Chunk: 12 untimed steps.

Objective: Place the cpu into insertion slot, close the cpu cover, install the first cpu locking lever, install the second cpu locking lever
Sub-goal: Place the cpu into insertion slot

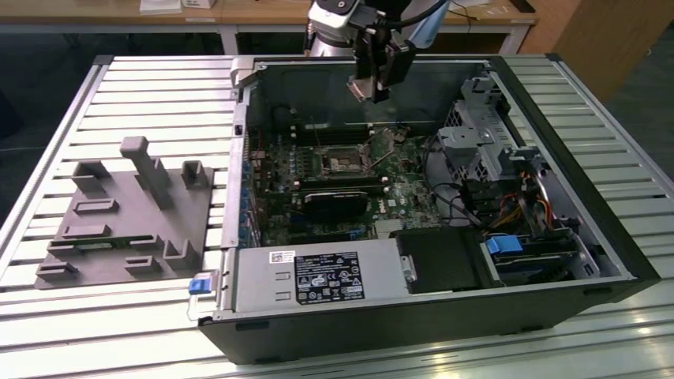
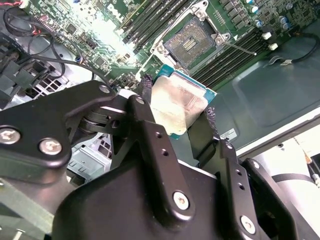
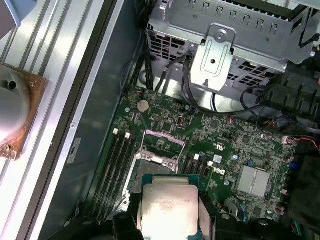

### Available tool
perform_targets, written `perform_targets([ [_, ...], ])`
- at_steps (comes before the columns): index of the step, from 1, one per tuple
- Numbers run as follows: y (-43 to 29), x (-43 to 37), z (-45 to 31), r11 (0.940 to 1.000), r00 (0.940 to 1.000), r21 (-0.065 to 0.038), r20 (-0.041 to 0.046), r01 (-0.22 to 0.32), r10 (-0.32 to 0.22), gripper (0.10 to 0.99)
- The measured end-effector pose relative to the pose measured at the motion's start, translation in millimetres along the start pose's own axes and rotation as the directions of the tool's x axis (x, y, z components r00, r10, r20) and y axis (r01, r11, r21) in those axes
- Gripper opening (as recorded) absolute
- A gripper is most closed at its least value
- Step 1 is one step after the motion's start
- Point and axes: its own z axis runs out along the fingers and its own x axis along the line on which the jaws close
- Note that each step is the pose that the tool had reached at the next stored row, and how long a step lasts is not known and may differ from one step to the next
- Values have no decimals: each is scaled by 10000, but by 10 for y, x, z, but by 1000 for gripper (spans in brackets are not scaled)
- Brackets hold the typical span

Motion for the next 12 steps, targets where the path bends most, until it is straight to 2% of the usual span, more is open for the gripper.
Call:
perform_targets([
  [6,0,3,3,9991,9991,-8,38,-417,417,537],
  [12,0,5,7,9956,9956,-22,82,-933,933,537],
])
